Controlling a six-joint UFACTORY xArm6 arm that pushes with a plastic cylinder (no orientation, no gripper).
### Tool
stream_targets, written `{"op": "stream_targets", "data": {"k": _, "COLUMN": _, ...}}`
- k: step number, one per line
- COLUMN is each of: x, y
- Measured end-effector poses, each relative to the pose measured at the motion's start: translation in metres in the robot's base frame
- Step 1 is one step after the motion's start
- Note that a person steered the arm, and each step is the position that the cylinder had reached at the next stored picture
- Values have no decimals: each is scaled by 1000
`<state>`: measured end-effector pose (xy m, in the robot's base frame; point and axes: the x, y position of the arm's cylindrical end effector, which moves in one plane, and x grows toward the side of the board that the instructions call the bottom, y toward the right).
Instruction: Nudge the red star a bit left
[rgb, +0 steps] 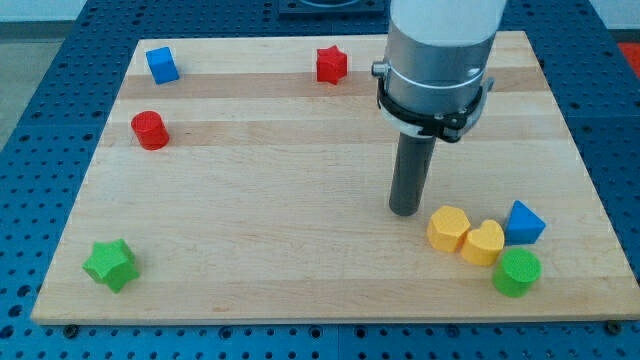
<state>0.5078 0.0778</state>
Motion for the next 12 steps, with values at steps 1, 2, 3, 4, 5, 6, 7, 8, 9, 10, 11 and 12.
{"op": "stream_targets", "data": {"k": 1, "x": 7, "y": 20}}
{"op": "stream_targets", "data": {"k": 2, "x": 9, "y": 43}}
{"op": "stream_targets", "data": {"k": 3, "x": 9, "y": 47}}
{"op": "stream_targets", "data": {"k": 4, "x": 9, "y": 47}}
{"op": "stream_targets", "data": {"k": 5, "x": 0, "y": 49}}
{"op": "stream_targets", "data": {"k": 6, "x": -50, "y": 44}}
{"op": "stream_targets", "data": {"k": 7, "x": -118, "y": 28}}
{"op": "stream_targets", "data": {"k": 8, "x": -185, "y": 9}}
{"op": "stream_targets", "data": {"k": 9, "x": -192, "y": 6}}
{"op": "stream_targets", "data": {"k": 10, "x": -193, "y": 6}}
{"op": "stream_targets", "data": {"k": 11, "x": -248, "y": -11}}
{"op": "stream_targets", "data": {"k": 12, "x": -263, "y": -33}}
